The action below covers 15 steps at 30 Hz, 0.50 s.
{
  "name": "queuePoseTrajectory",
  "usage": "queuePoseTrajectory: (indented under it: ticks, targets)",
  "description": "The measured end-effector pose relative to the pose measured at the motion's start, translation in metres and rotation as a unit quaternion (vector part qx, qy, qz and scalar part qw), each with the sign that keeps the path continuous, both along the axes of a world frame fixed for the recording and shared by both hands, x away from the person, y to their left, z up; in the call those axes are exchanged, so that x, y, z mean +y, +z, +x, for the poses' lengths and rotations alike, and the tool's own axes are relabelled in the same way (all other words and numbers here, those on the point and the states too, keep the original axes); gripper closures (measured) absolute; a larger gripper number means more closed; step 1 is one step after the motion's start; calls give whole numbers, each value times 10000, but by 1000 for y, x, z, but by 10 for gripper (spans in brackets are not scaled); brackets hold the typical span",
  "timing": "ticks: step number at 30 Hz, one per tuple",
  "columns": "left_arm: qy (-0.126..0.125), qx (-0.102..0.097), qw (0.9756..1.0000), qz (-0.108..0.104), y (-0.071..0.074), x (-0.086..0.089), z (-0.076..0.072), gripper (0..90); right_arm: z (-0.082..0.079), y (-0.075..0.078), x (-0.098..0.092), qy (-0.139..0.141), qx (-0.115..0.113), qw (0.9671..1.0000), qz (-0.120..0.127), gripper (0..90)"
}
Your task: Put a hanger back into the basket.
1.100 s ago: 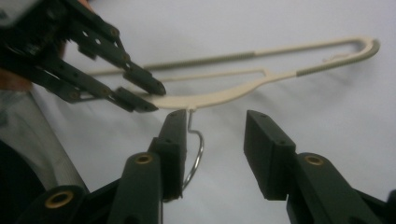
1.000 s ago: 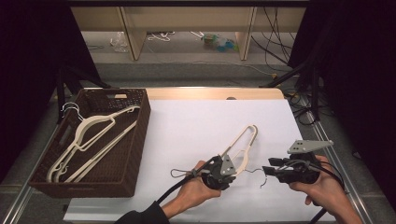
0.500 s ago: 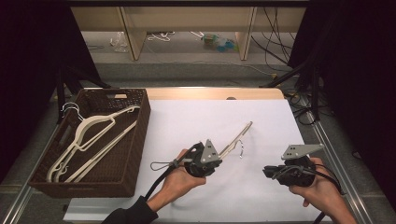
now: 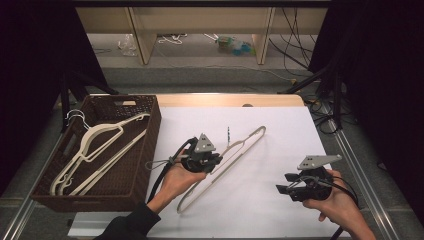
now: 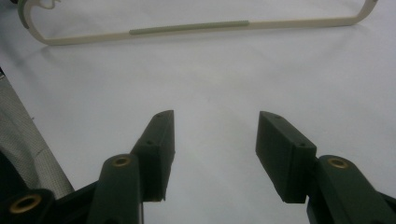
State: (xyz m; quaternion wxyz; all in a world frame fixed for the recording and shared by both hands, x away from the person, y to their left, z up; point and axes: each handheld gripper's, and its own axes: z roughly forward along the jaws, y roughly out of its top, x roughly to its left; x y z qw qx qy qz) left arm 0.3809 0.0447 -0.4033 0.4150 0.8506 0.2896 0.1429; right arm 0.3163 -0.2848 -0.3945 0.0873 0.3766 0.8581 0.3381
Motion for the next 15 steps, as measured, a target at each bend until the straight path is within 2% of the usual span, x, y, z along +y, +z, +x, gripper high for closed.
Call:
queuePoseTrajectory:
  ticks: [2, 3, 7, 9, 10, 14, 15]
  targets:
    - [-12, 16, 10000, 36, -1, -2, 5, 821, 0, -1, 1, 25, -4, 10000, 3, 483]
    - [-21, 24, 10000, 21, -2, -3, 8, 820, 0, -2, 2, -4, -70, 10000, 55, 484]
    - [40, 65, 10000, -56, -3, -6, 16, 819, 0, -3, 1, -15, -84, 9999, 56, 477]
    - [31, 131, 9999, -93, -5, -8, 20, 792, 1, -3, 0, 66, 5, 10000, -3, 476]
    - [27, 101, 9999, -66, -4, -8, 21, 775, 1, -3, 0, 70, 62, 10000, -13, 475]
    - [-6, 201, 9995, -237, -3, -10, 27, 823, 1, -4, 0, 66, 58, 10000, -13, 476]
    - [-17, 161, 9997, -174, -3, -11, 29, 823, 1, -3, 0, 62, 68, 10000, -13, 476]
